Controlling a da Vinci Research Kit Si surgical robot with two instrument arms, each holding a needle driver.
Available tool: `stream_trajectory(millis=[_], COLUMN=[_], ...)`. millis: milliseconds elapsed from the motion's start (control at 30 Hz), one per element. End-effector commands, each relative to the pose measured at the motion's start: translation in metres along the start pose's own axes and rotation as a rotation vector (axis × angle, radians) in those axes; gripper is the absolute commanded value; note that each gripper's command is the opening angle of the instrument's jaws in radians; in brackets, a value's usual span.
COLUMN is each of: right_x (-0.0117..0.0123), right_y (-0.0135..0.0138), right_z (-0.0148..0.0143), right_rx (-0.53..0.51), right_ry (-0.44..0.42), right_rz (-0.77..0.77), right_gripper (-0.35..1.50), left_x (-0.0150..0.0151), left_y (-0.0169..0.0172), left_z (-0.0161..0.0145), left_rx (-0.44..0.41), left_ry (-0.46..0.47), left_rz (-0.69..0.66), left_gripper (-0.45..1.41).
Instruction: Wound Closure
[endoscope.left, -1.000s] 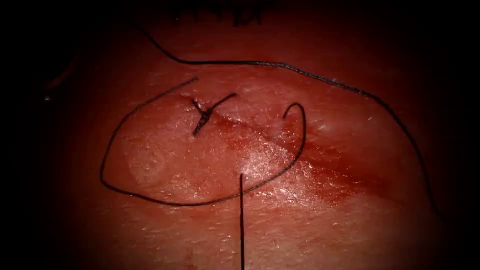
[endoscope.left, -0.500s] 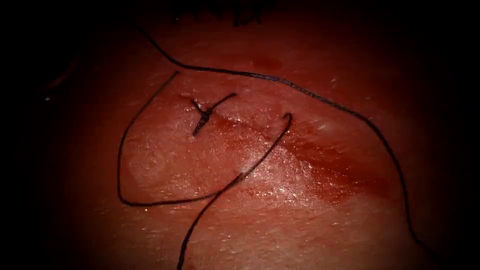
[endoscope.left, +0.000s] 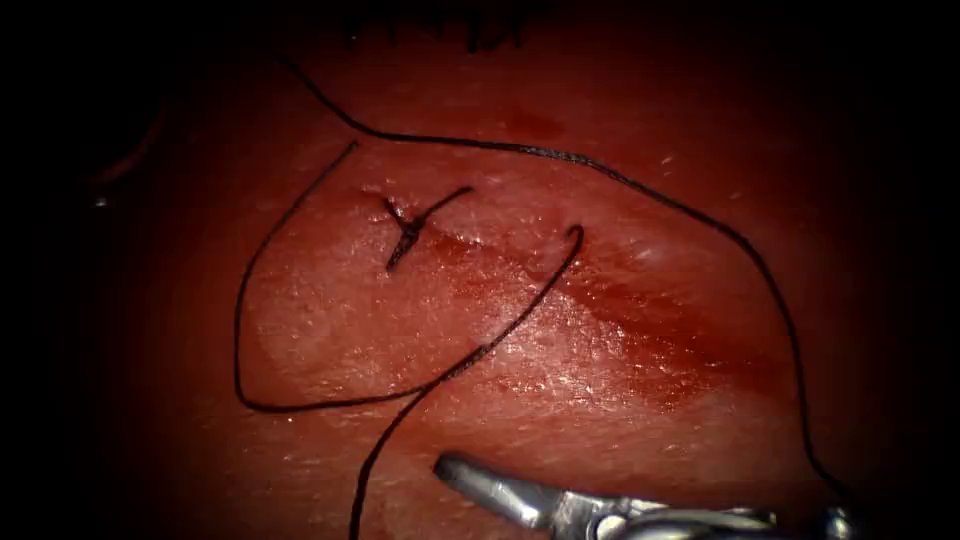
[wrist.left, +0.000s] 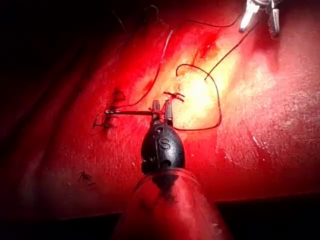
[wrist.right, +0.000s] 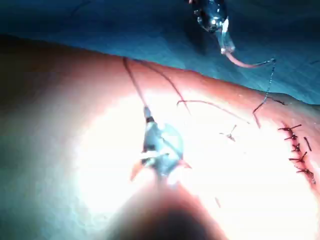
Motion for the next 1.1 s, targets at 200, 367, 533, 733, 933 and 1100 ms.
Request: stream_trajectory(millis=[200, 367, 533, 733, 933, 1100], right_x=[-0.0025, -0.0032, -0.0038, -0.0022, 0.0020, 0.0055], right_y=[0.0023, 0.0030, 0.0026, 0.0005, -0.0031, -0.0053], right_z=[0.0038, 0.0052, 0.0050, 0.0035, 0.0021, 0.0006], right_rx=[-0.043, -0.057, -0.070, -0.029, 0.024, 0.055], right_ry=[-0.034, -0.046, -0.057, -0.030, 0.032, 0.061], right_rz=[0.001, 0.001, -0.005, -0.006, -0.005, -0.004], right_gripper=[1.15, 1.13, -0.35, -0.35, -0.35, -0.35], left_x=[-0.0005, -0.0005, -0.0005, -0.0005, -0.0005, -0.0005], left_y=[0.0001, 0.0001, 0.0001, 0.0001, 0.0001, 0.0001], left_z=[0.0006, 0.0006, 0.0006, 0.0006, 0.0007, 0.0007], left_rx=[-0.001, -0.001, -0.001, -0.002, -0.005, -0.005], left_ry=[0.001, 0.001, 0.001, -0.002, -0.001, -0.001], left_rz=[0.000, 0.000, 0.000, 0.000, 0.000, 0.000], left_gripper=[-0.45, -0.45, -0.45, -0.45, -0.45, -0.45])
